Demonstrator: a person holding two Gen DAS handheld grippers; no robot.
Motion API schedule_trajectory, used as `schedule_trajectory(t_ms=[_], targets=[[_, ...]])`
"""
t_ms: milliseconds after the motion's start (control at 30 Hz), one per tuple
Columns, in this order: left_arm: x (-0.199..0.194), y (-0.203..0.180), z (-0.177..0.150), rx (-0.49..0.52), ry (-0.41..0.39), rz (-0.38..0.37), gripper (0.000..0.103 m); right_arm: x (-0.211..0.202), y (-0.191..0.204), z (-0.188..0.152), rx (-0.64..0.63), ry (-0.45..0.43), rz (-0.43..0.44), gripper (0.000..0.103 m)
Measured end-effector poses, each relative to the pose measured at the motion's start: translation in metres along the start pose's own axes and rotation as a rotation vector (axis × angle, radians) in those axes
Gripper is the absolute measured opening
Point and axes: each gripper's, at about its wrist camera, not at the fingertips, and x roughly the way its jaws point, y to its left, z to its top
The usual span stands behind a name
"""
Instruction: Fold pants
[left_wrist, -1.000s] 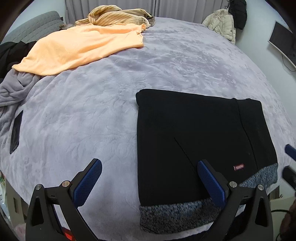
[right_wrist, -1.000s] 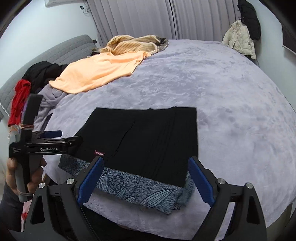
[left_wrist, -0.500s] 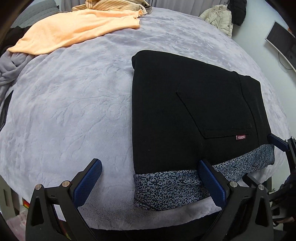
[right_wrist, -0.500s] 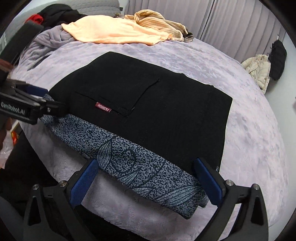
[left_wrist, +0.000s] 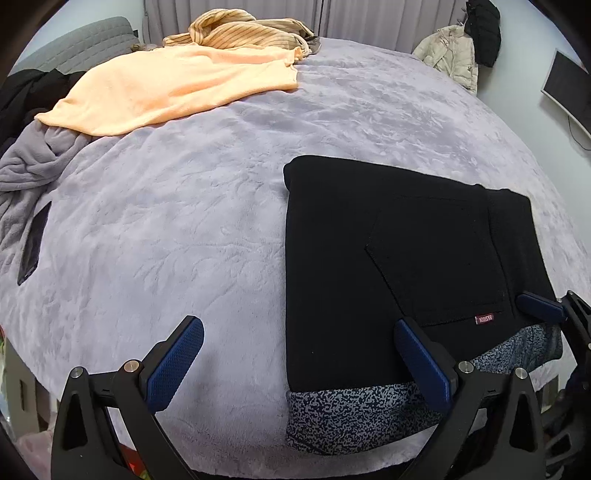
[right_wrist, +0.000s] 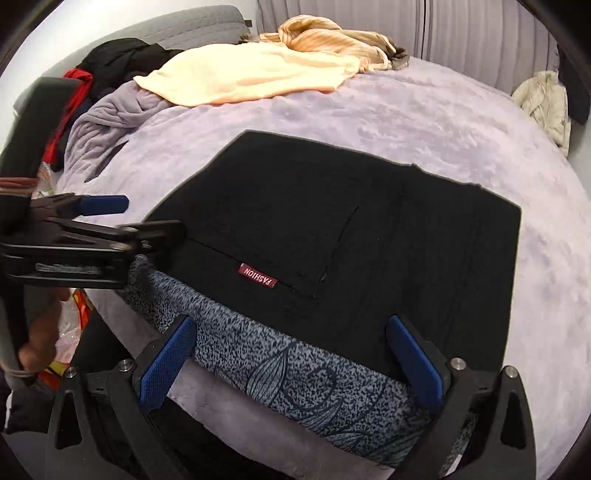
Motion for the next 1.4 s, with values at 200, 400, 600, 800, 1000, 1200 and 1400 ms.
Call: schedule_trajectory(t_ms=[200, 400, 600, 800, 1000, 1200, 1400], targets=[[0.013, 0.0, 0.022, -0.014, -0.003, 0.027, 0.103, 0.004, -0.003, 0.041, -0.058, -0.055, -0.072, 0.103], [0.019, -0.008, 0.028, -0.005, 0.016, 0.011, 0.103, 0.036, -0.047, 0.066, 0.127, -0.009, -0.15, 0.103], [0.026, -0.033, 0.054, 0.046, 0.003, 0.013, 0.103, 0.014, -0.032, 0.026, 0.02, -0.064, -0.193, 0.103], [0.048, -0.056, 0.088, 0.083, 0.026, -0.056, 0.103, -0.01, -0.037, -0.009, 0.032, -0.061, -0.164, 0.103], [0.074, -0.059, 0.091, 0.083, 0.094, -0.011, 0.103, -0.012, -0.034, -0.012, 0.036, -0.069, -0.175, 0.103], [0.057, -0.031, 0.055, 0.018, 0.122, -0.09, 0.103, -0.012, -0.037, -0.014, 0.032, -0.081, -0.169, 0.103], [0.034, -0.008, 0.014, -0.047, 0.098, -0.177, 0.103, -0.014, -0.036, -0.014, 0.02, -0.064, -0.163, 0.103]])
